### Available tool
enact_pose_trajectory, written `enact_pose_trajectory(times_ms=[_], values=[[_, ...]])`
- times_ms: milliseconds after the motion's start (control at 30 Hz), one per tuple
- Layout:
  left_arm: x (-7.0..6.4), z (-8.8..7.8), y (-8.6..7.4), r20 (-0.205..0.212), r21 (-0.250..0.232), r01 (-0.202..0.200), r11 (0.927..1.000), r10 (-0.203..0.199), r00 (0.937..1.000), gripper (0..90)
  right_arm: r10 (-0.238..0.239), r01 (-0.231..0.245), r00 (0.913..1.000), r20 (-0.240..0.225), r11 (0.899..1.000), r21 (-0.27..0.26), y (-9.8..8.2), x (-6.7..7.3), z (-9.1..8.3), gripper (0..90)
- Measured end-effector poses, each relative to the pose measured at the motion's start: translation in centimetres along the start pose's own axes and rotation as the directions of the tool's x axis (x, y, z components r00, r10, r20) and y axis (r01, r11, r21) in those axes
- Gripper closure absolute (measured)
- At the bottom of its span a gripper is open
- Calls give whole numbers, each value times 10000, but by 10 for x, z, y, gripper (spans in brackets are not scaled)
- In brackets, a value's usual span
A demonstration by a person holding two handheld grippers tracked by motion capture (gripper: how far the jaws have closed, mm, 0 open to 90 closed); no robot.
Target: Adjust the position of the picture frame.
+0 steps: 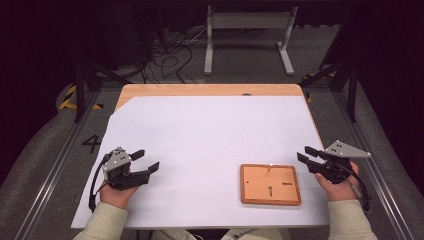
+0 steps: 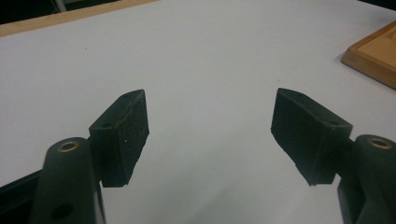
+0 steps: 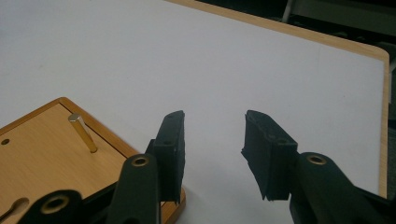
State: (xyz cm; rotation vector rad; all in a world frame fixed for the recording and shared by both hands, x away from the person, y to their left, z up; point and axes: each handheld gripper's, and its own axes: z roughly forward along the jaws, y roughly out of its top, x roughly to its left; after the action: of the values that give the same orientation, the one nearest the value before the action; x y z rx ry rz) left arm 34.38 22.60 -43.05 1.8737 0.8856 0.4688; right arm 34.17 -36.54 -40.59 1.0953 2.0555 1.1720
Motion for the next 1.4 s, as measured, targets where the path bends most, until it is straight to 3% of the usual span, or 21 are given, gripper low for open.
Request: enact_pose_trajectory(times_ms=[600,700,867,967,1067,1367,1400], values=[[-1,0,1,36,-23,-157,9999,157,9999,277,-179,177,9996,205,9998,62,4,3,-7,602],[-1,2,1,79,35,-159,9999,159,9998,275,-105,85,9984,556,9993,369,5,2,-13,679],[0,4,1,117,11,-114,9999,114,9999,275,-43,2,9981,621,9978,661,6,2,-18,803],[-1,4,2,122,2,-132,9999,132,9998,275,-167,74,9970,761,9925,1220,5,3,-18,898],[-1,4,2,126,22,-106,9999,106,9999,275,-109,-36,9959,893,9869,1613,5,2,-20,900],[0,5,2,125,94,-156,9998,154,9998,275,-200,13,9972,721,9679,2514,9,4,-20,900],[0,5,2,123,96,-156,9998,155,9998,275,-184,-5,9979,628,9575,2883,9,6,-18,900]])
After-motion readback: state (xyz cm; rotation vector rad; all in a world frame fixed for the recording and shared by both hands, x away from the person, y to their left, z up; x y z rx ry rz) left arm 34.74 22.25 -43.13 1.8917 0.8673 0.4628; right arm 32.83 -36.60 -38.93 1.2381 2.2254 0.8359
